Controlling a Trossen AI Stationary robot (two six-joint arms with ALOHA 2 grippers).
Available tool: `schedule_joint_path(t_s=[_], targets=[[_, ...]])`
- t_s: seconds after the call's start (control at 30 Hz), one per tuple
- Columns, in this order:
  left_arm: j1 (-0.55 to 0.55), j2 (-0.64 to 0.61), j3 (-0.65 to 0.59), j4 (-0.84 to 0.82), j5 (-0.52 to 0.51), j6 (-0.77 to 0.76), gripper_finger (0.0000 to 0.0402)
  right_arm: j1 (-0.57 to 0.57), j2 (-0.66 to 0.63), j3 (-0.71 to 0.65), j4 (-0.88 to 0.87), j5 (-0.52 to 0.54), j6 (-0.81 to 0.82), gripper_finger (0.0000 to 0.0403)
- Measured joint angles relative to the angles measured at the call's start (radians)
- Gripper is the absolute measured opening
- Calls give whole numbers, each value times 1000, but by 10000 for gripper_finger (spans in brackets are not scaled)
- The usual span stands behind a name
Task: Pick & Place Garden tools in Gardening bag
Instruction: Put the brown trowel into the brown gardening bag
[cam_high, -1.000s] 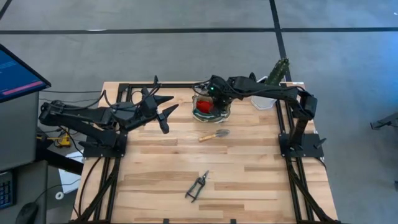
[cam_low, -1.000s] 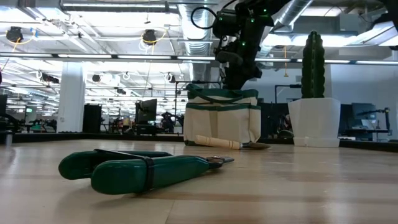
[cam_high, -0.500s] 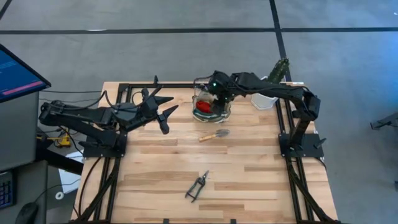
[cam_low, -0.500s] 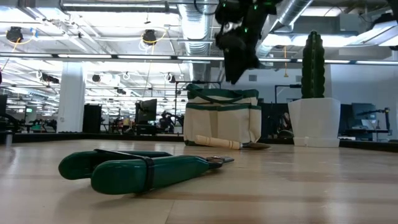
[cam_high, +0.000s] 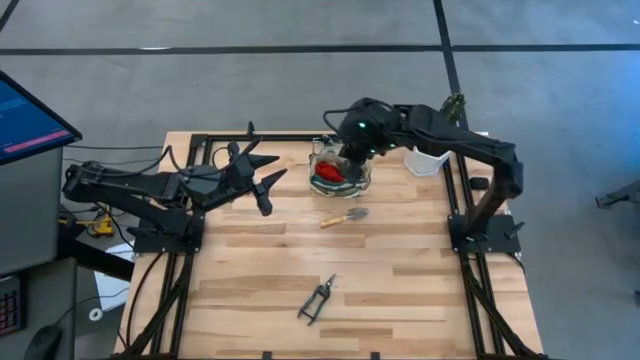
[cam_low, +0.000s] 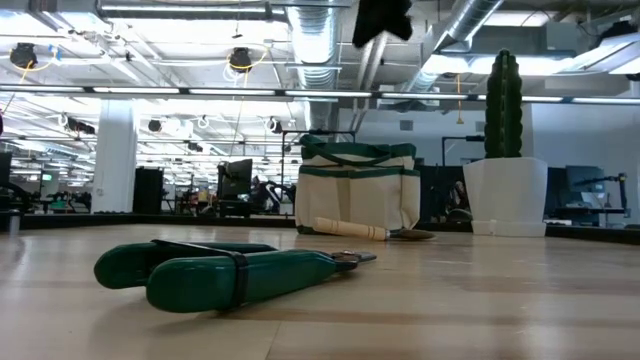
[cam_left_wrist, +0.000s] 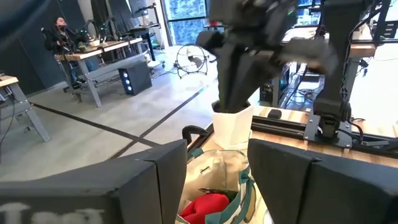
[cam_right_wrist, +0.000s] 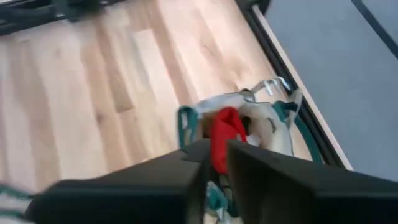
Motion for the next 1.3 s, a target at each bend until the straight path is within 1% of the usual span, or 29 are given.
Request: schedule_joint_path(t_s=[0.03, 0.1, 0.27, 0.37, 0.47, 0.57, 0.63, 0.73, 0.8, 0.87, 0.97, 1.07, 1.2, 1.3], targets=[[0, 0, 0, 0, 0, 0, 159, 16, -12, 0, 0, 0, -2, 19], [0, 0, 0, -4, 0, 0, 159, 41, -41, -2, -3, 3, -2, 6], [0, 0, 0, -6, 0, -8, 159, 114, -117, -1, 22, 15, -1, 27], [0, 0, 0, -6, 2, -43, 159, 163, -149, -1, 53, 59, 6, 30], [-1, 0, 0, -6, 4, -57, 159, 214, -179, -2, 59, 112, 8, 23], [-7, 0, 0, -6, 67, -58, 159, 265, -195, -2, 60, 161, 9, 12], [-7, 0, 0, -6, 136, -60, 159, 296, -196, -2, 60, 186, 9, 6], [-7, 0, 0, -6, 233, -60, 159, 338, -195, -2, 59, 197, 7, 1], [-7, 0, 0, -6, 260, -60, 159, 363, -193, -2, 60, 197, 0, 2], [-7, 0, 0, -6, 262, -60, 159, 382, -193, -26, 74, 197, -7, 4], [-7, 0, 0, -6, 262, -56, 159, 403, -214, -105, 120, 196, 4, 5], [-7, 0, 0, -6, 263, -52, 159, 418, -277, -228, 205, 196, 47, 2], [-7, 0, 0, -6, 264, -53, 159, 434, -378, -447, 408, 195, 111, 1], [-7, 0, 0, -6, 266, -53, 159, 447, -450, -610, 598, 193, 137, 2]])
